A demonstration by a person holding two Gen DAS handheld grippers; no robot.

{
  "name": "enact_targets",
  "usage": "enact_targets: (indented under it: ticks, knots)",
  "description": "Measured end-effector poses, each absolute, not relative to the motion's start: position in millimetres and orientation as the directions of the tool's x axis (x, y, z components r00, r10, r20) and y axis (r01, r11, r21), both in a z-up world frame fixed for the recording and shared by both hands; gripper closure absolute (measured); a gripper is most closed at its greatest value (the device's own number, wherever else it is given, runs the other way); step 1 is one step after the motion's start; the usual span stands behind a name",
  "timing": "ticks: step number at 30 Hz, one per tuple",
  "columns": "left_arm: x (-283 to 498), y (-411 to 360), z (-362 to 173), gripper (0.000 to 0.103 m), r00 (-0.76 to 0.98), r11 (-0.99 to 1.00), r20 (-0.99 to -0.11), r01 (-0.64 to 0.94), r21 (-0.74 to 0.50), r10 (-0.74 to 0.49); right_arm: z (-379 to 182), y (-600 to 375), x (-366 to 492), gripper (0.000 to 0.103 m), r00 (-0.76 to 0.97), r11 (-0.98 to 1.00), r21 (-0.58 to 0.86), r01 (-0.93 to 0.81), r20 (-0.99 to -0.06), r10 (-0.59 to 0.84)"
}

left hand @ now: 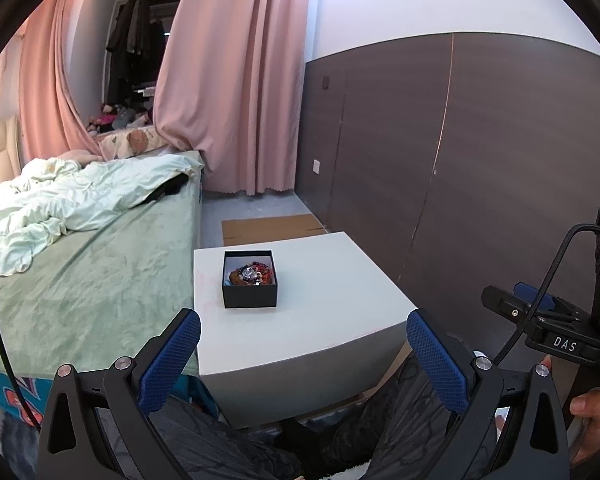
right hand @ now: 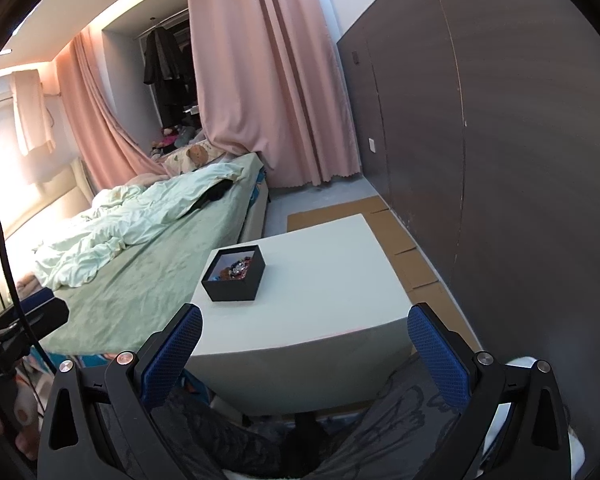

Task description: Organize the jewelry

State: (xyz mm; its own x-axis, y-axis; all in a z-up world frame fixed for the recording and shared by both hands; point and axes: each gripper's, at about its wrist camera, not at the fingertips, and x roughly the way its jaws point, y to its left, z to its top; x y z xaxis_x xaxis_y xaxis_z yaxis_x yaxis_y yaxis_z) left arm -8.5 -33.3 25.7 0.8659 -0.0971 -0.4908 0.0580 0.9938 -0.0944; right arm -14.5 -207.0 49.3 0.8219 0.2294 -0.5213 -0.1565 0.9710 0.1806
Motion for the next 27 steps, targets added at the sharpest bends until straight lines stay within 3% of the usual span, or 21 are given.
enact_targets:
  ticks: [27]
  knots:
    - [-27, -23, 24, 0.000, 0.864, 0.987, -0.490, 0.047, -0.154, -0.117, 46, -194, -23, 0.000, 0.808, 0.965, 0.193, -0.176, -0.532, 0.254]
